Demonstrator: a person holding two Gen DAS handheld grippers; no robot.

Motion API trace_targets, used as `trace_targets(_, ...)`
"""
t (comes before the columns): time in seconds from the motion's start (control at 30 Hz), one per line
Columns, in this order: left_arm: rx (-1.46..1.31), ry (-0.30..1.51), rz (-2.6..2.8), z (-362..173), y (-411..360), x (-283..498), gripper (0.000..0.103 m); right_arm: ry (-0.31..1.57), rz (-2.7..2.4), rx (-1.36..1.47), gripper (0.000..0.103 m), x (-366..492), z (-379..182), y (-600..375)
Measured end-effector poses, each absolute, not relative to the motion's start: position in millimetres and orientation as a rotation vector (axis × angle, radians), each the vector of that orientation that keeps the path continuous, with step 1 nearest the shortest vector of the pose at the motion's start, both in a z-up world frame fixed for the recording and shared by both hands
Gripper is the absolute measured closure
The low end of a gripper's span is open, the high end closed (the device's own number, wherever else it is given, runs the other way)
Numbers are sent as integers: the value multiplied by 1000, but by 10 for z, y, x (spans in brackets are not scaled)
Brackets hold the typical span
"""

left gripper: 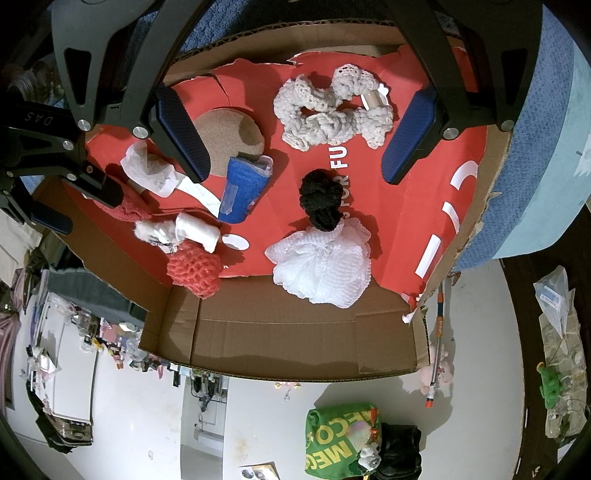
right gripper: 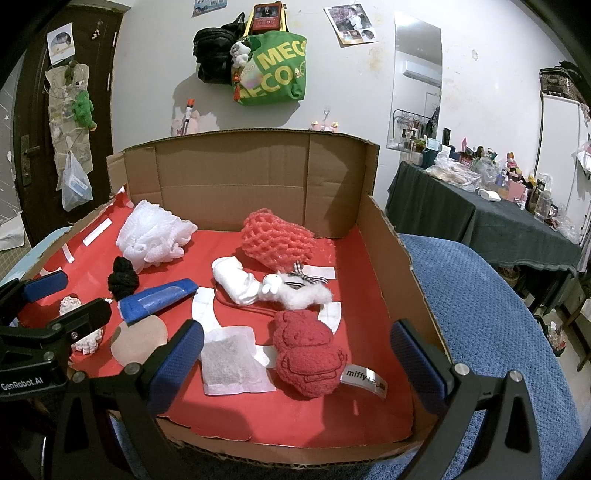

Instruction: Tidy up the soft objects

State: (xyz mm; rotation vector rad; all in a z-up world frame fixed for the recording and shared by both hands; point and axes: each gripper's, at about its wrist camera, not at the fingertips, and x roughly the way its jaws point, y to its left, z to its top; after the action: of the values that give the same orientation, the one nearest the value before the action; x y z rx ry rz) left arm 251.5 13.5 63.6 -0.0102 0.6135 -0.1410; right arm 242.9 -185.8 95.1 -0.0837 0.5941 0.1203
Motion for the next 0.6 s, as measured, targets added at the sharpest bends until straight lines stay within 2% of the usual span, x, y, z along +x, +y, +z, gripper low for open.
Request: trace_targets(0.6,-11,616,-144,619,130,2511,8,596,120,-85,0,2431,966,-1851)
